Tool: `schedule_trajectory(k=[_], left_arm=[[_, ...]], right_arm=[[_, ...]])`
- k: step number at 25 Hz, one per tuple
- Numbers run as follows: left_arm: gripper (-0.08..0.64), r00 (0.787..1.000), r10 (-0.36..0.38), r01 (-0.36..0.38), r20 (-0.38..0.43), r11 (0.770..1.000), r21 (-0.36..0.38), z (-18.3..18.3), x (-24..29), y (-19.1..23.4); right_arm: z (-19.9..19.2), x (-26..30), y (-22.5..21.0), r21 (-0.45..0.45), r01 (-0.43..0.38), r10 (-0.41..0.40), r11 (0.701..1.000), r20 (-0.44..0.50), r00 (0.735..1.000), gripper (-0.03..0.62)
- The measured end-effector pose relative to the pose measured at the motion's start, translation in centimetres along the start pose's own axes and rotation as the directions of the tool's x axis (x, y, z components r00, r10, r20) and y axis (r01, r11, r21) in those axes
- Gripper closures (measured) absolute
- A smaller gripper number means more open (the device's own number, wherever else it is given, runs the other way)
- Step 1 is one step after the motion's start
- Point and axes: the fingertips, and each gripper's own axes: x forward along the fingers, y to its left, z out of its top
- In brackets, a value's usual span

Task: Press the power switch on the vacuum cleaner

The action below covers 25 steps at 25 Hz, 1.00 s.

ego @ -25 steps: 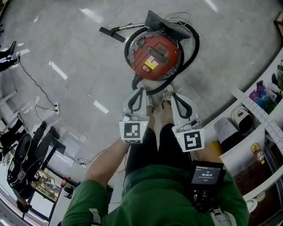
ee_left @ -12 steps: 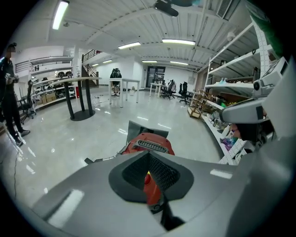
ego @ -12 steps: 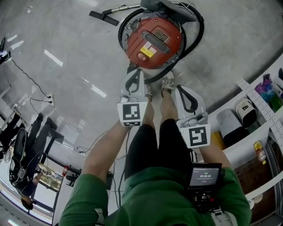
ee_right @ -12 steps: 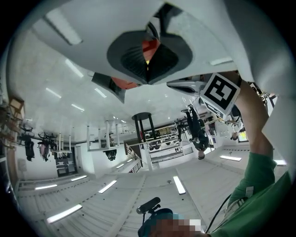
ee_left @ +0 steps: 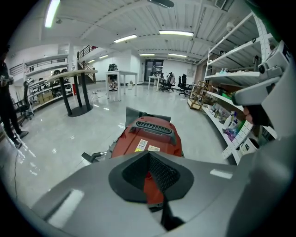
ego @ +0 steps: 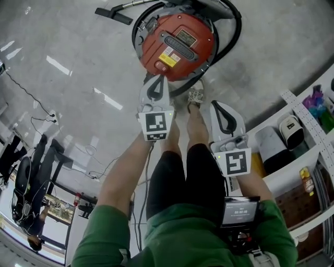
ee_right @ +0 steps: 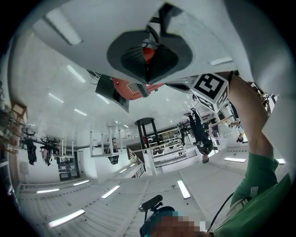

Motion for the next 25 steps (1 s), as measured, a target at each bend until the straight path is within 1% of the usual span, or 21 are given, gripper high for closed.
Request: schedule_trajectory(k=[5,14,18,25], left_arm=[[0.554,1.000,0.013,-0.013,-0.023,1.000,-0.011,-1.3,1.9,0.1],[0.554,0.997,0.014,-0.014,-0.074,1.000,-0.001,-3.0,3.3,-0.1],[0.552,0.998,0.007,-0.007,-0.059,1.000,0.012,-3.1,3.2,-0.3],[0.552,0.999,-0.010,0.010,-0.053,1.000,0.007,-3.2,3.2,-0.3]], right_arm=[[-1.4,-0.2,-0.4,0.016,0.001,-0.001,1.000,-0.029,1.000,0.589],[-2.3,-0.6,-0.9,0.031,0.005,-0.003,1.000,-0.045,0.999,0.589],[-2.7,-0.7,-1.0,0.034,0.005,-0.003,0.999,-0.055,0.998,0.589],[-2.4,-0.4,-0.6,0.035,0.001,0.001,0.999,-0.050,0.999,0.589]])
